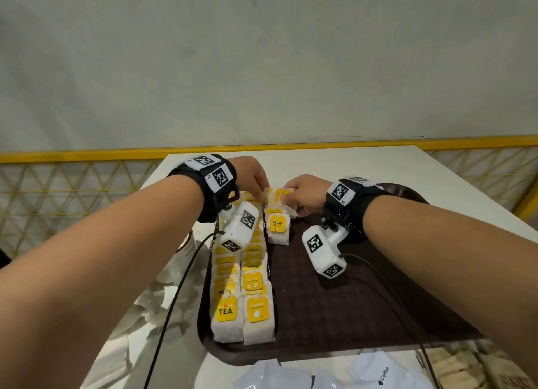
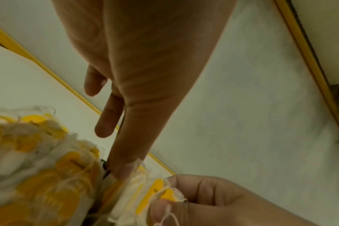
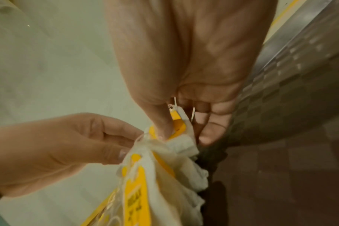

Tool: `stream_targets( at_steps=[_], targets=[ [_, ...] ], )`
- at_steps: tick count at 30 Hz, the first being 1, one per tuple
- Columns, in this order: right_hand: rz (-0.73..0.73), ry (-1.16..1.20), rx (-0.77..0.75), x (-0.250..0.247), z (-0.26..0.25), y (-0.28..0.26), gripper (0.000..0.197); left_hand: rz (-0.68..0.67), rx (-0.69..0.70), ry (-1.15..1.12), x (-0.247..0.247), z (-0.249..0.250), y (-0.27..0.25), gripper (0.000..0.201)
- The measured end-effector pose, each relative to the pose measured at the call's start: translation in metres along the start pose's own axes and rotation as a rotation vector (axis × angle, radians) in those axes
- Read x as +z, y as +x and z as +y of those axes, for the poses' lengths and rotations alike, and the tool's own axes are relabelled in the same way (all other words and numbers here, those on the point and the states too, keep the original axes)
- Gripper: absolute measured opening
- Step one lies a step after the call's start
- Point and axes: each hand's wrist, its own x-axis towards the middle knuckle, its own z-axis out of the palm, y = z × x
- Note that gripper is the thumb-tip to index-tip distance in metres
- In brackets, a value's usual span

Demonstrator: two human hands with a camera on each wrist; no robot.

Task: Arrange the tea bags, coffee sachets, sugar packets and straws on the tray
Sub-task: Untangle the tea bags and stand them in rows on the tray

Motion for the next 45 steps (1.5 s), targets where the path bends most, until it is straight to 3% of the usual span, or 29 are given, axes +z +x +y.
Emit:
stream_targets(
  at_steps=[3, 8, 12, 19, 24, 29, 32, 36, 45],
  targets=[
    [-0.039, 0.014, 0.016, -0.001, 0.002, -0.002, 0.018, 0.025, 0.013, 0.002, 0.007, 0.001, 0.006, 0.022],
    [0.113, 0.075, -0.015, -0.005, 0.008, 0.001, 0.019, 0.083, -0.044, -0.006, 0.009, 0.002, 0.017, 0.023],
    [0.141, -0.029, -0.076, -0.009, 0.010, 0.000, 0.019, 0.145, -0.117, -0.031, 0.007, -0.001, 0.028, 0.023],
    [0.087, -0.148, -0.184, -0.008, 0.011, 0.000, 0.023, 0.173, -0.185, -0.049, 0.007, -0.011, 0.036, 0.024],
    [0.156, -0.076, -0.116, -0.009, 0.014, 0.002, 0.026, 0.105, -0.171, -0.054, 0.001, -0.010, 0.030, 0.032],
    [0.033, -0.028, -0.152, -0.009, 0.013, -0.001, 0.025, 0.017, -0.179, 0.133, 0.010, 0.004, 0.032, 0.037],
    [-0.004, -0.004, -0.166, -0.007, 0.013, -0.003, 0.022, -0.012, -0.208, 0.208, 0.014, 0.008, 0.036, 0.030],
    [0.019, 0.015, -0.165, -0.009, 0.017, -0.003, 0.019, -0.076, -0.212, 0.174, 0.013, 0.004, 0.039, 0.020],
    [0.046, 0.010, -0.182, -0.001, 0.016, -0.001, 0.014, -0.105, -0.177, 0.150, 0.012, 0.000, 0.037, 0.032]
  ],
)
